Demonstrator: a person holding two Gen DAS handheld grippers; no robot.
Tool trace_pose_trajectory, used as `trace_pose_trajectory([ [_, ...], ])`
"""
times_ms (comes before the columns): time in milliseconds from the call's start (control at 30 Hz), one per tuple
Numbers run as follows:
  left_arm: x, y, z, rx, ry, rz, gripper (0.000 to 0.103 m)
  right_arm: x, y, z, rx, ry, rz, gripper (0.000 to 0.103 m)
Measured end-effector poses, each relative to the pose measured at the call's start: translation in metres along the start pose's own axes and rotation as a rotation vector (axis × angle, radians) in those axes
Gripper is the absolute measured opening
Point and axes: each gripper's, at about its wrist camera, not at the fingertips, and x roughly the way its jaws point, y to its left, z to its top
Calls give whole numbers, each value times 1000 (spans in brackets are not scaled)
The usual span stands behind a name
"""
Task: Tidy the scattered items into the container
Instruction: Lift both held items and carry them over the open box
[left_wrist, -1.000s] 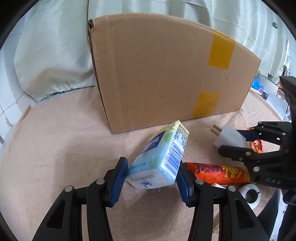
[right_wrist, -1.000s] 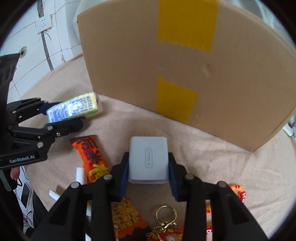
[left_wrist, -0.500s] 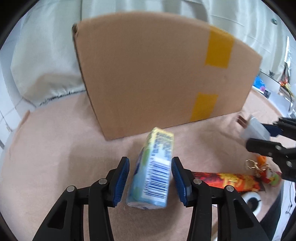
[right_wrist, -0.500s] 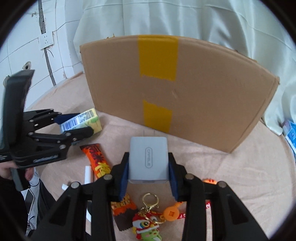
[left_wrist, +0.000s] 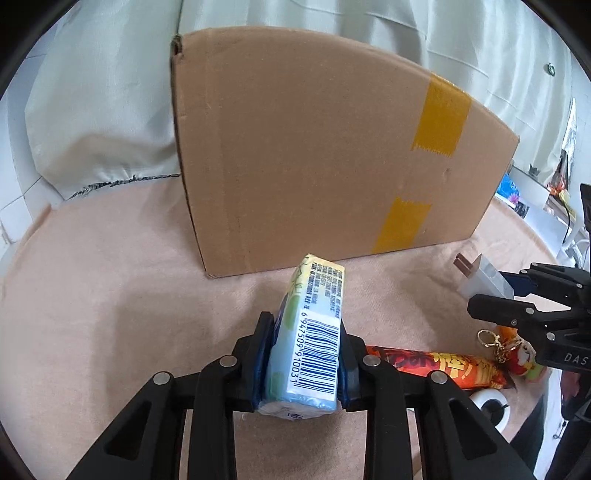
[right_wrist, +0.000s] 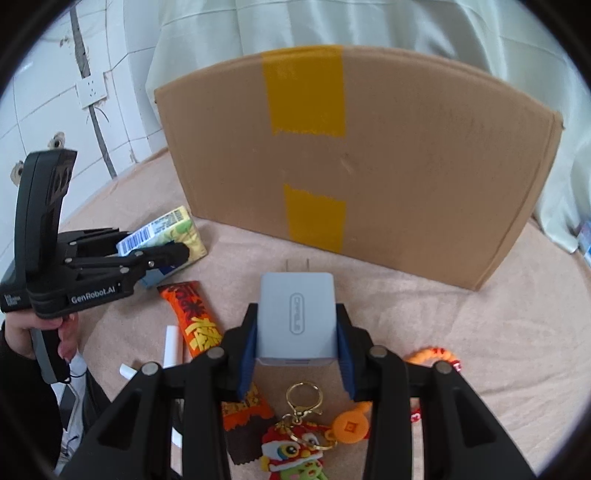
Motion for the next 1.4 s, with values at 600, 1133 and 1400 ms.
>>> trace_pose_trajectory([
  [600,-36,-27,2,30,-43,-15,30,-42,0,-2,3,-83,-17,42],
  [1133,-79,-38,55,91,-145,6,30,-72,-10,21,1,-151,-32,42],
  [1400,-108,-48,155,147,-263,8,30,-123,-25,101,-30,-292,-83,42],
])
